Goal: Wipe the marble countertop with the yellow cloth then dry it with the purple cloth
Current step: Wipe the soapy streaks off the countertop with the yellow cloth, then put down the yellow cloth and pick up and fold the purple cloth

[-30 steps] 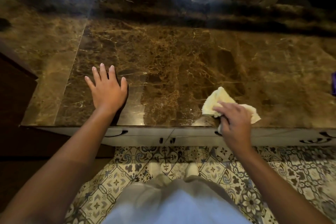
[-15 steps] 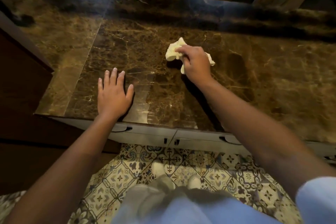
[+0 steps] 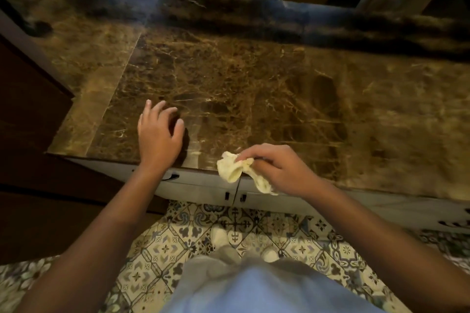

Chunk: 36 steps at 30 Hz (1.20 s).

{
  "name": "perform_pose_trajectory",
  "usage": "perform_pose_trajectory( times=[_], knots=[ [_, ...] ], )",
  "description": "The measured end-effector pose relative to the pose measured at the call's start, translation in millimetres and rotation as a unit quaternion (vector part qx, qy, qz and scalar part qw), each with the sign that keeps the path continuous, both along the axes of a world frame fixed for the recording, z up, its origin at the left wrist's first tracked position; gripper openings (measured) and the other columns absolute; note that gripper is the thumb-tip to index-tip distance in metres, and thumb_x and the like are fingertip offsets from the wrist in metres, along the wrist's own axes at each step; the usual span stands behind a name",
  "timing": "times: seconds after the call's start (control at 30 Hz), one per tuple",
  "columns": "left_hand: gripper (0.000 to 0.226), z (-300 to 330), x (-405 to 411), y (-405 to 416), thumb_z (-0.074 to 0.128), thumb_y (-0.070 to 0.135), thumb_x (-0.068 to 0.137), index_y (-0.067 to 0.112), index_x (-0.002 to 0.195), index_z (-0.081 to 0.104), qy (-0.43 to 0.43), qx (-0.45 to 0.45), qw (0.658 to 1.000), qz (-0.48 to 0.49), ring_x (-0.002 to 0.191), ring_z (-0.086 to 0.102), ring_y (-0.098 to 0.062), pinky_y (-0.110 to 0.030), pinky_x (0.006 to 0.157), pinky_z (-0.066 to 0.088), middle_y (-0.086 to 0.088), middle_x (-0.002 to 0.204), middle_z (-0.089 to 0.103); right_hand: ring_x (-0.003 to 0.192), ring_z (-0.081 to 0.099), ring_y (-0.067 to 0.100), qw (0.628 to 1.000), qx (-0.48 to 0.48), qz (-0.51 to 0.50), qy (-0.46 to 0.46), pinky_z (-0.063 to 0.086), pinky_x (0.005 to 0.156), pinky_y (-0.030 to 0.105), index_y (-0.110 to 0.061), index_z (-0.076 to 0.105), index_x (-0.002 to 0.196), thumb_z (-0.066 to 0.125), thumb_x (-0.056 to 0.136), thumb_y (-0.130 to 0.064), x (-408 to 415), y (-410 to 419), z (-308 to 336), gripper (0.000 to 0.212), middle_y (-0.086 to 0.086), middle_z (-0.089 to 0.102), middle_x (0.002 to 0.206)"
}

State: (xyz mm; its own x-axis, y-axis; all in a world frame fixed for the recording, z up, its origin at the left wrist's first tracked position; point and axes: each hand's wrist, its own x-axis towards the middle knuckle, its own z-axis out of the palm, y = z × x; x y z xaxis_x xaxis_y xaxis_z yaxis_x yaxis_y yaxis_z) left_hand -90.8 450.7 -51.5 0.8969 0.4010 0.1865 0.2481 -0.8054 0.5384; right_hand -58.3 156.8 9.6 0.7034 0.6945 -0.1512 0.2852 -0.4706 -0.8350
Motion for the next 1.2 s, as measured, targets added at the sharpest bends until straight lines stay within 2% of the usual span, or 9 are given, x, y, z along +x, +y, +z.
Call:
perform_pose_trajectory(
  times=[0.13, 0.27, 0.37, 0.5, 0.6, 0.73, 0.9, 1.0, 1.2],
  knots=[
    [0.042, 19, -34, -72, 0.042, 0.038, 0.104, 0.013, 0.125, 0.069, -0.044, -0.060, 0.988, -0.132, 0.156, 0.023, -0.026, -0.053, 0.122, 0.024, -0.008, 0.150, 0.054, 0.071, 0.061, 0.038, 0.982, 0.095, -0.067, 0.146, 0.044, 0.064, 0.036, -0.031, 0.075, 0.109, 0.058, 0.096, -0.015, -9, -41, 27, 0.027, 0.014, 0.074, 0.093],
    [0.064, 46, -70, -148, 0.030, 0.068, 0.099, 0.026, 0.129, 0.068, -0.004, -0.215, 0.949, -0.231, 0.150, 0.029, -0.008, -0.028, 0.118, 0.024, 0.016, 0.149, 0.050, 0.072, 0.055, 0.021, 0.961, 0.131, -0.106, 0.218, 0.045, 0.061, 0.026, -0.014, 0.063, 0.110, 0.061, 0.098, -0.006, -30, -78, 33, 0.015, 0.012, 0.059, 0.085],
    [0.035, 64, -87, -196, 0.050, 0.079, 0.084, 0.060, 0.110, 0.063, 0.082, -0.280, 0.922, -0.256, 0.127, 0.044, 0.006, -0.011, 0.100, 0.035, 0.044, 0.124, 0.048, 0.064, 0.047, 0.017, 0.960, 0.145, -0.130, 0.200, 0.040, 0.054, 0.021, -0.013, 0.060, 0.098, 0.065, 0.096, -0.009, -44, -106, 36, 0.006, 0.004, 0.051, 0.074],
    [0.025, 77, -93, -248, 0.069, 0.047, 0.085, 0.048, 0.110, 0.067, 0.089, -0.385, 0.891, -0.224, 0.103, 0.067, -0.007, -0.025, 0.084, 0.053, 0.019, 0.110, 0.070, 0.073, 0.058, 0.015, 0.941, 0.143, -0.208, 0.227, 0.044, 0.065, 0.031, -0.022, 0.066, 0.090, 0.063, 0.088, -0.038, -61, -149, 38, 0.017, -0.002, 0.064, 0.081],
    [0.029, 89, -90, -275, 0.066, 0.031, 0.089, 0.018, 0.113, 0.070, 0.111, -0.487, 0.843, -0.202, 0.096, 0.076, -0.020, -0.033, 0.078, 0.060, -0.002, 0.104, 0.079, 0.085, 0.071, 0.023, 0.859, 0.200, -0.291, 0.371, 0.053, 0.076, 0.035, -0.021, 0.075, 0.094, 0.061, 0.084, -0.055, -74, -187, 29, 0.038, 0.007, 0.076, 0.097],
    [0.034, 97, -85, -314, 0.062, 0.031, 0.086, 0.017, 0.115, 0.069, 0.157, -0.565, 0.789, -0.182, 0.099, 0.076, -0.024, -0.039, 0.081, 0.060, -0.005, 0.105, 0.080, 0.099, 0.073, 0.030, 0.757, 0.315, -0.373, 0.435, 0.055, 0.086, 0.040, -0.005, 0.072, 0.119, 0.045, 0.089, -0.060, -98, -238, 14, 0.068, 0.021, 0.075, 0.111],
    [0.042, 98, -78, -366, 0.060, 0.024, 0.085, 0.007, 0.124, 0.065, 0.167, -0.649, 0.719, -0.182, 0.102, 0.075, -0.029, -0.037, 0.077, 0.060, -0.013, 0.108, 0.077, 0.106, 0.064, 0.034, 0.764, 0.272, -0.452, 0.371, 0.050, 0.087, 0.046, -0.011, 0.068, 0.124, 0.048, 0.091, -0.064, -132, -284, -6, 0.066, 0.027, 0.068, 0.119],
    [0.042, 98, -72, -390, 0.061, 0.027, 0.086, 0.012, 0.125, 0.065, 0.180, -0.641, 0.718, -0.203, 0.106, 0.074, -0.030, -0.040, 0.081, 0.060, -0.011, 0.112, 0.077, 0.107, 0.069, 0.025, 0.807, 0.148, -0.505, 0.267, 0.051, 0.080, 0.032, -0.023, 0.067, 0.120, 0.047, 0.097, -0.061, -147, -297, -1, 0.049, 0.007, 0.073, 0.113],
    [0.026, 99, -53, -421, 0.060, 0.023, 0.088, 0.022, 0.111, 0.072, 0.194, -0.595, 0.725, -0.288, 0.108, 0.073, -0.027, -0.042, 0.092, 0.057, -0.008, 0.113, 0.078, 0.086, 0.070, -0.003, 0.789, 0.123, -0.572, 0.188, 0.044, 0.070, 0.018, -0.029, 0.072, 0.093, 0.045, 0.099, -0.060, -153, -316, 16, 0.042, -0.013, 0.075, 0.090]
  ],
)
